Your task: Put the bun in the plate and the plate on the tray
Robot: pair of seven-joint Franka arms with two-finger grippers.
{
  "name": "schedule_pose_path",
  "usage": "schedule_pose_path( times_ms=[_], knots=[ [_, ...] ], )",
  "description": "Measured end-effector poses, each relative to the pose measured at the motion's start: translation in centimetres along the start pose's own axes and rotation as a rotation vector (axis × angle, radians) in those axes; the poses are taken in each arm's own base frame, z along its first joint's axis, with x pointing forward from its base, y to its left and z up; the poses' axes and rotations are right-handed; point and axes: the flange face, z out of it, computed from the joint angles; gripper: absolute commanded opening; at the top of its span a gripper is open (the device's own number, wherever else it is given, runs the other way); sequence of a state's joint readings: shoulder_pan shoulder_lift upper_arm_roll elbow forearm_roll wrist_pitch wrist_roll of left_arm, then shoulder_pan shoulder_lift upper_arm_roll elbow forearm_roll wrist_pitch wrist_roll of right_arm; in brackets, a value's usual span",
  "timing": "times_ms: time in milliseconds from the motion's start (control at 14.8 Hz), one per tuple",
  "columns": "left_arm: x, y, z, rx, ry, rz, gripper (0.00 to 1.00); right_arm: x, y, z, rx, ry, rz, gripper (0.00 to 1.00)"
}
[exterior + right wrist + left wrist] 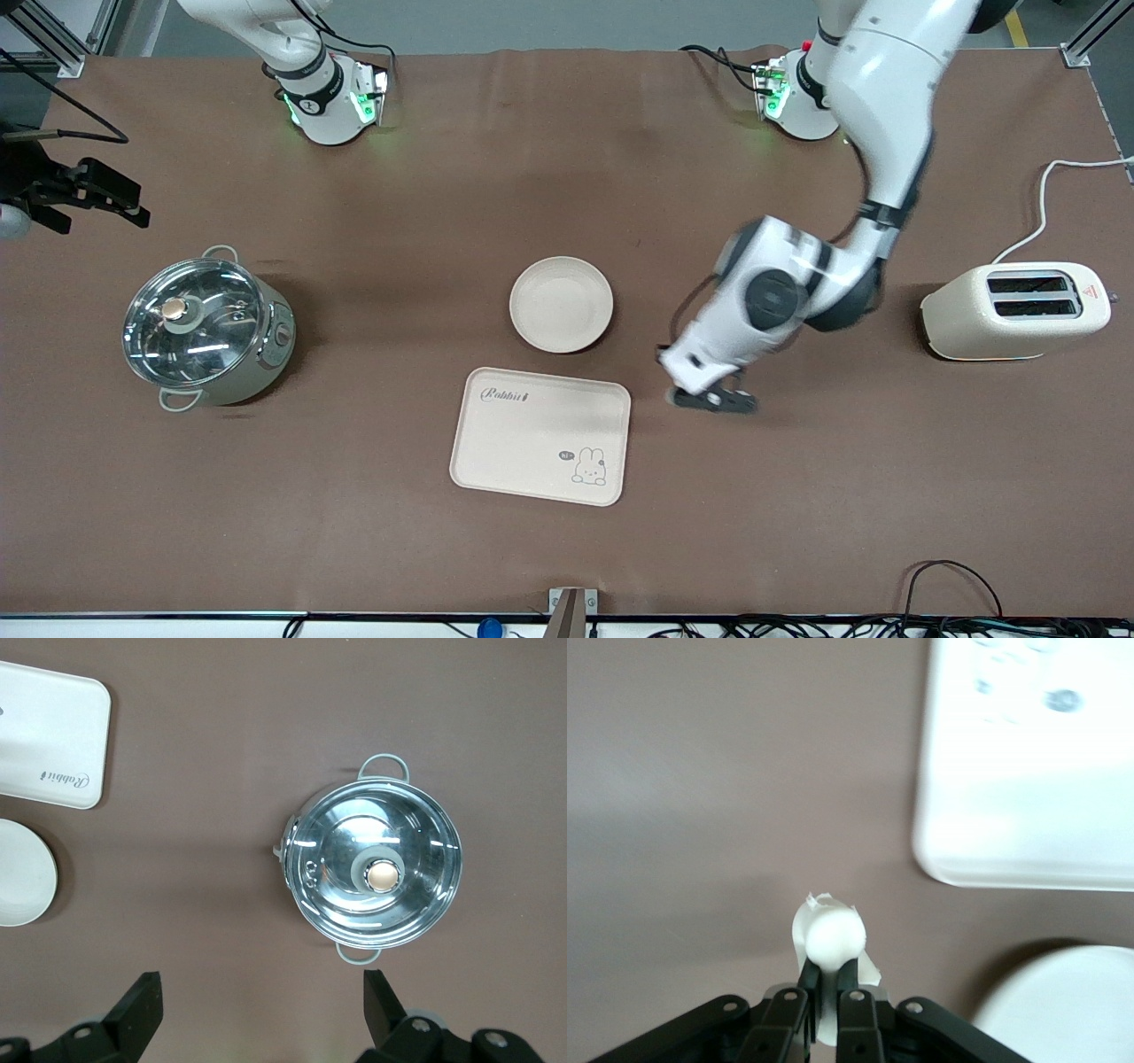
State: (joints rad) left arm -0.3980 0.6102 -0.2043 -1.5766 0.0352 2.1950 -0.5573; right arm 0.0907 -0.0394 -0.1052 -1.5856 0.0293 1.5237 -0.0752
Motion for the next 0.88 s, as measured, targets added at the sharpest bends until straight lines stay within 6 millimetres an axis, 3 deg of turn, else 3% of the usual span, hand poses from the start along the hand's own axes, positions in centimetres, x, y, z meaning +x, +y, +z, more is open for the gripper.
schedule_pose_path(
  times_ms=[135, 270, 337, 405, 472, 675, 877],
  knots=[
    [-3.6, 5.2, 1.1, 0.016, -0.014, -0.098, 0.01, 0.9, -0.6, 1.3, 0.003, 0.005, -0.011, 1.00],
    [-6.5, 8.6, 3.3, 0.031, -0.032, -0.173, 0.03, 2.6, -2.1, 4.0, 0.016, 0.004, -0.031, 1.00],
    [-7.5, 9.8, 4.5, 0.025, -0.035, -0.205, 0.13, 3.7, -2.8, 5.7, 0.032, -0.001, -0.039, 1.00],
    [-8.2, 10.8, 5.5, 0.010, -0.039, -0.240, 0.36, 4.9, -3.7, 7.7, 0.041, -0.006, -0.047, 1.00],
    [-8.8, 11.6, 6.5, -0.008, -0.052, -0.275, 0.97, 6.0, -4.5, 9.6, 0.047, -0.008, -0.052, 1.00],
    [-10.0, 12.9, 8.7, -0.031, -0.067, -0.313, 1.00, 8.3, -7.8, 14.9, 0.078, 0.003, -0.068, 1.00],
    [-9.8, 13.2, 8.4, -0.042, -0.059, -0.317, 1.00, 8.1, -12.8, 19.1, 0.078, 0.010, -0.054, 1.00]
  ],
)
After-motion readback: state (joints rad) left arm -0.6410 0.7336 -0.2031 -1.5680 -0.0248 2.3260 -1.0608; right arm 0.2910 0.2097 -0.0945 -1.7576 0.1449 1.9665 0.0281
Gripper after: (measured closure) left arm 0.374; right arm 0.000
